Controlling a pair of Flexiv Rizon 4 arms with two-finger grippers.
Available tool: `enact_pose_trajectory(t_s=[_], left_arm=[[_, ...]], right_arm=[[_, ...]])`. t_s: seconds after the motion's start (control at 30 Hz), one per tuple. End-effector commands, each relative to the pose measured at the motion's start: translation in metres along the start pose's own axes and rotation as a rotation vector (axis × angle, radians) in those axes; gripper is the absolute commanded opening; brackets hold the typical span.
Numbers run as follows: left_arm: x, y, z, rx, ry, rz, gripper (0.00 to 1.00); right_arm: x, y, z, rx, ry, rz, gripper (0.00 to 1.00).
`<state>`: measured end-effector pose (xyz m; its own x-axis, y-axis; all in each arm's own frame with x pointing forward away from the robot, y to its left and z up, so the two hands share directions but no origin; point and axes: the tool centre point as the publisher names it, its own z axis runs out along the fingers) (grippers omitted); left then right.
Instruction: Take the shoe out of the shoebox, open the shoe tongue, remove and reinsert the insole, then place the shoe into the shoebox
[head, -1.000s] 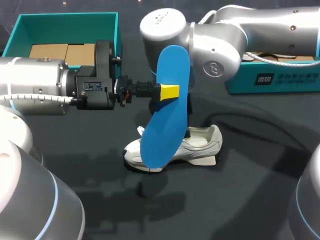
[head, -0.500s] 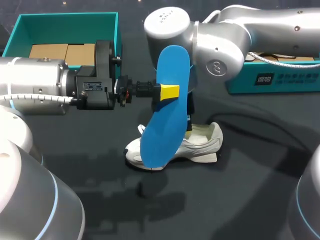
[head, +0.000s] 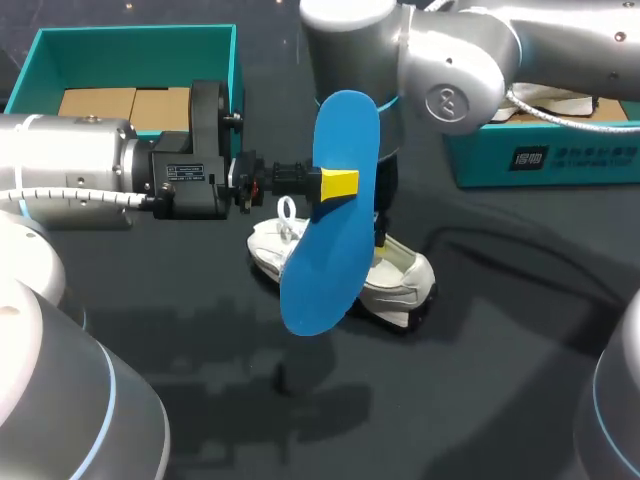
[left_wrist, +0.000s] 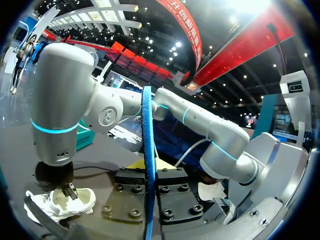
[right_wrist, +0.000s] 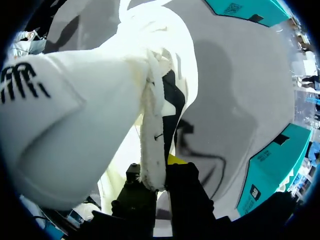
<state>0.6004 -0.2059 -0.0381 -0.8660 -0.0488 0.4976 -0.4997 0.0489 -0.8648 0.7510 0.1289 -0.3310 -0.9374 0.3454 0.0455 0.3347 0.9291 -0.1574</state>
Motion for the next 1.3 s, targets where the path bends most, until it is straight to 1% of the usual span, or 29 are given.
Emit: enact_pose_trajectory(t_s=[0.03, 0.07, 0.53, 0.6, 0.63, 0.67, 0.8, 0.87, 1.0, 1.03, 1.3], left_arm=[[-0.001, 0.001, 0.002, 0.003, 0.0, 0.0, 0.0], [-0.001, 0.001, 0.002, 0.003, 0.0, 0.0, 0.0], [-0.001, 0.001, 0.002, 0.003, 0.0, 0.0, 0.0], [-0.001, 0.001, 0.002, 0.003, 0.0, 0.0, 0.0], [-0.001, 0.001, 0.002, 0.003, 0.0, 0.0, 0.0], [-0.001, 0.001, 0.002, 0.003, 0.0, 0.0, 0.0], [-0.001, 0.001, 0.002, 0.003, 0.0, 0.0, 0.0], [-0.001, 0.001, 0.002, 0.003, 0.0, 0.0, 0.0], [-0.001, 0.001, 0.002, 0.003, 0.0, 0.0, 0.0], [-0.001, 0.001, 0.002, 0.003, 0.0, 0.0, 0.0], [-0.001, 0.001, 0.002, 0.003, 0.0, 0.0, 0.0]], right_arm=[[0.006, -0.01, -0.006, -0.023, 0.013, 0.107, 0.0], [0.009, -0.012, -0.006, -0.029, 0.017, 0.144, 0.0], [0.009, -0.012, -0.006, -0.029, 0.017, 0.144, 0.0], [0.009, -0.015, -0.006, -0.063, 0.045, 0.301, 0.0], [0.01, -0.019, -0.006, -0.093, 0.055, 0.374, 0.0], [0.011, -0.02, -0.006, -0.107, 0.065, 0.421, 0.0], [0.023, -0.027, -0.007, -0.113, 0.06, 0.643, 0.0], [0.028, -0.028, -0.008, -0.119, 0.049, 0.713, 0.0], [0.039, -0.027, -0.009, -0.098, 0.035, 0.865, 0.0], [0.042, -0.026, -0.01, -0.098, 0.036, 0.862, 0.0], [0.042, -0.026, -0.01, -0.098, 0.036, 0.862, 0.0]])
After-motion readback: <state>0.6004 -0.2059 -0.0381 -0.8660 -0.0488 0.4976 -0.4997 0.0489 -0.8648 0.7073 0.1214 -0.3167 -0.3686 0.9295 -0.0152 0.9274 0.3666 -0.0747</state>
